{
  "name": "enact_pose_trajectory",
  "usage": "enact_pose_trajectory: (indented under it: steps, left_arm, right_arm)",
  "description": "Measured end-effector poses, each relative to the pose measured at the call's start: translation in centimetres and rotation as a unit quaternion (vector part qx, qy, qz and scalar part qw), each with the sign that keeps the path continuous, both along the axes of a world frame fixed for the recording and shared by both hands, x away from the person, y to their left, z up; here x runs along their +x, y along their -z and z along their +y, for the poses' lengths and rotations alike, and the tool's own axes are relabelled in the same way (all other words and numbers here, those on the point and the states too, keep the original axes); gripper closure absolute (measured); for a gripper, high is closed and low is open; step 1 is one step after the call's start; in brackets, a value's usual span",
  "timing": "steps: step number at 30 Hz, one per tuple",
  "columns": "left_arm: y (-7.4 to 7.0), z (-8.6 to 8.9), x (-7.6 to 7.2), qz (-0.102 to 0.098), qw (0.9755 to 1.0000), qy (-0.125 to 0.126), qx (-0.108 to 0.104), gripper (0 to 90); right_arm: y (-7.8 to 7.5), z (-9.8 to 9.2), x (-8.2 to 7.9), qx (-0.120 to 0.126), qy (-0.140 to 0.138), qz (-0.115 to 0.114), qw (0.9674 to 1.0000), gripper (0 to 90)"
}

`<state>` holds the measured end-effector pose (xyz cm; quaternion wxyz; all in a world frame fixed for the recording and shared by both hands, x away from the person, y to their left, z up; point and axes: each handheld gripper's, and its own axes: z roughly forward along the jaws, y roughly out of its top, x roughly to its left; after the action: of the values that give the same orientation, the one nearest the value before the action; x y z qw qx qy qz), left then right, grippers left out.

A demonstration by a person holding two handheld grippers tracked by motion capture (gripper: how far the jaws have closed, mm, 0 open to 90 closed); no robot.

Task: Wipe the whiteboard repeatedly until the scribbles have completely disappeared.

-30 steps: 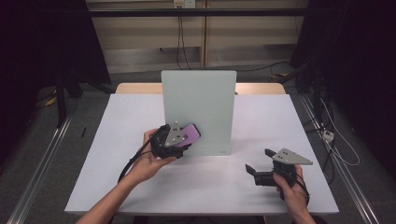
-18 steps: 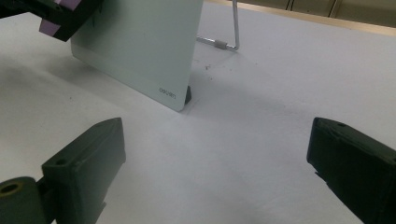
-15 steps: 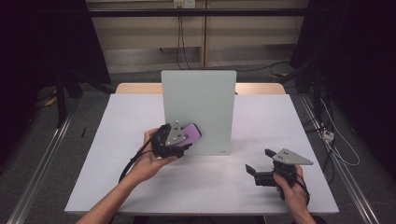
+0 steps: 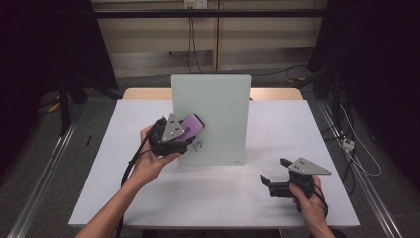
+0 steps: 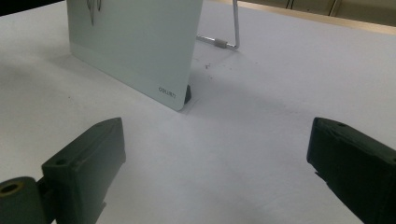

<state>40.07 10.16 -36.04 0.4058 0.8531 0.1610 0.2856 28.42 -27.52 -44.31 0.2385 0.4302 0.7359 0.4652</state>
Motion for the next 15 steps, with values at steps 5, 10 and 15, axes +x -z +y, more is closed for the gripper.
enact_pose_trajectory:
  steps: [5, 10, 15]
  left_arm:
    - [0.6, -0.4, -0.2, -0.002, 0.9999, 0.009, 0.009, 41.0]
    - [1.5, -1.1, -0.6, 0.000, 0.9994, 0.023, 0.026, 40.9]
    - [2.9, -2.0, -1.1, 0.013, 0.9980, 0.046, 0.042, 41.0]
  right_arm:
    - [0.0, 0.1, 0.0, 0.001, 0.000, 0.002, 1.0000, 4.3]
    - [0.0, 0.1, 0.0, 0.002, 0.000, 0.002, 1.0000, 4.3]
    - [0.0, 0.1, 0.0, 0.002, -0.001, 0.002, 1.0000, 4.3]
